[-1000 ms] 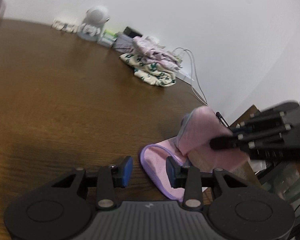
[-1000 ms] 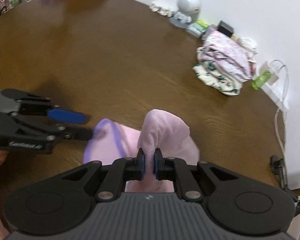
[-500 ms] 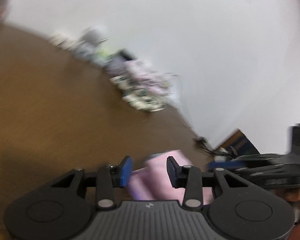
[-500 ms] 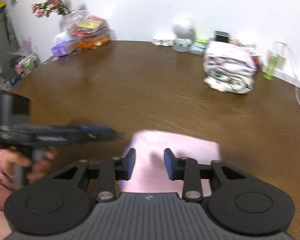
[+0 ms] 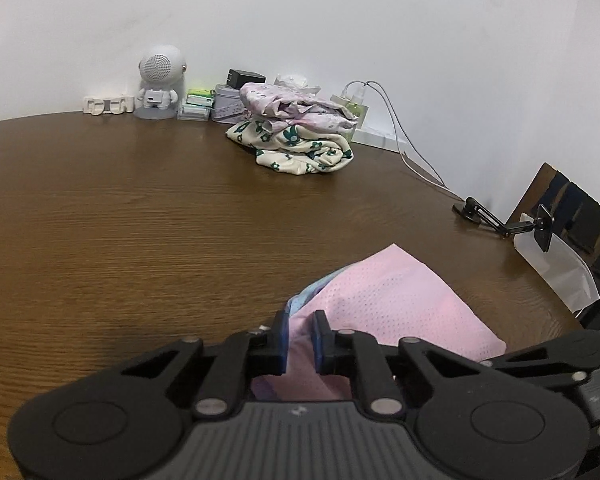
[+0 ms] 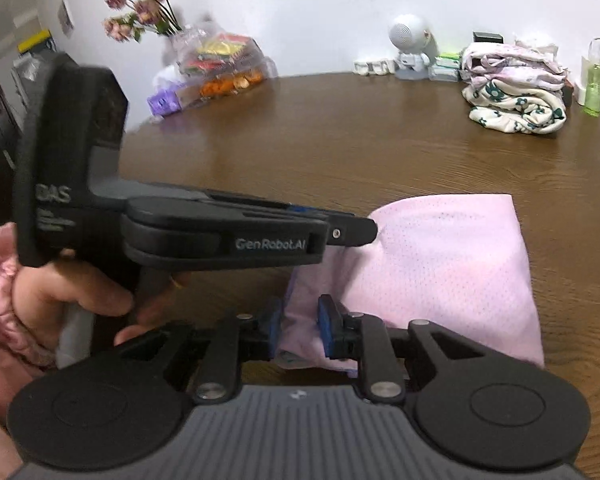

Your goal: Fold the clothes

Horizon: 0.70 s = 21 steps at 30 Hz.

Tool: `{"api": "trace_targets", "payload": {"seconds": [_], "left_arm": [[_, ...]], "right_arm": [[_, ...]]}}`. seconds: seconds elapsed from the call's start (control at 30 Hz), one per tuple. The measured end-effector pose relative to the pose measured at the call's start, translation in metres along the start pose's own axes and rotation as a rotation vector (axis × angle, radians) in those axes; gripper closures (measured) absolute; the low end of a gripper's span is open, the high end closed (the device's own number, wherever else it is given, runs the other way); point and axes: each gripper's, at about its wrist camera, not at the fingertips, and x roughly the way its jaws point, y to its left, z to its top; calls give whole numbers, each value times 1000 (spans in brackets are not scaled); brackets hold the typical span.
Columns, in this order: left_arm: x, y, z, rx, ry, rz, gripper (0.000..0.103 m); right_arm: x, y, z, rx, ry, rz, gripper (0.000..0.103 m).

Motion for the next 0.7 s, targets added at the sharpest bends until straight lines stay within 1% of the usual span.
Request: {"api": "trace_targets", "payload": {"seconds": [0.03, 0.1, 0.17, 0.23, 0.27, 0.33, 0.43, 0.5, 0.53, 0.57, 0.67, 0.7], "left_arm": [[-4, 2, 1, -12, -12, -6, 92], [-16, 6, 3, -45, -47, -23, 91], [-29, 3, 5, -51, -84, -41, 90], [-36, -9, 6, -22, -93, -47, 90], [-37, -16, 4, 0, -87, -45, 90], [-36, -30, -1, 41, -59, -16, 90], [-25, -36, -12, 58, -6, 34, 90], [-17, -38, -19, 67, 30, 68, 90], [-15, -37, -22, 68, 28, 73, 87], [-15, -35, -22, 71, 23, 75, 86], [-18, -30, -20, 49, 26, 67, 87], [-21, -31, -18, 47, 12, 53, 89]], "right_arm": [[-8, -3, 1, 12, -17, 20, 81], [-33, -15, 4, 27, -91, 10, 81], [-54, -27, 7, 41, -150, -38, 79], [-63, -40, 7, 49, -168, -107, 78], [-63, -44, 5, 49, -162, -124, 78], [-58, -47, 1, 43, -139, -144, 78], [-39, -45, -4, 1, -95, -183, 78], [-31, -41, -8, -14, -87, -203, 77], [-29, -40, -9, -17, -90, -209, 76], [-29, -39, -10, -14, -92, -214, 75], [-29, -36, -12, 0, -87, -213, 74], [-32, -38, -10, 11, -95, -202, 74]]}}
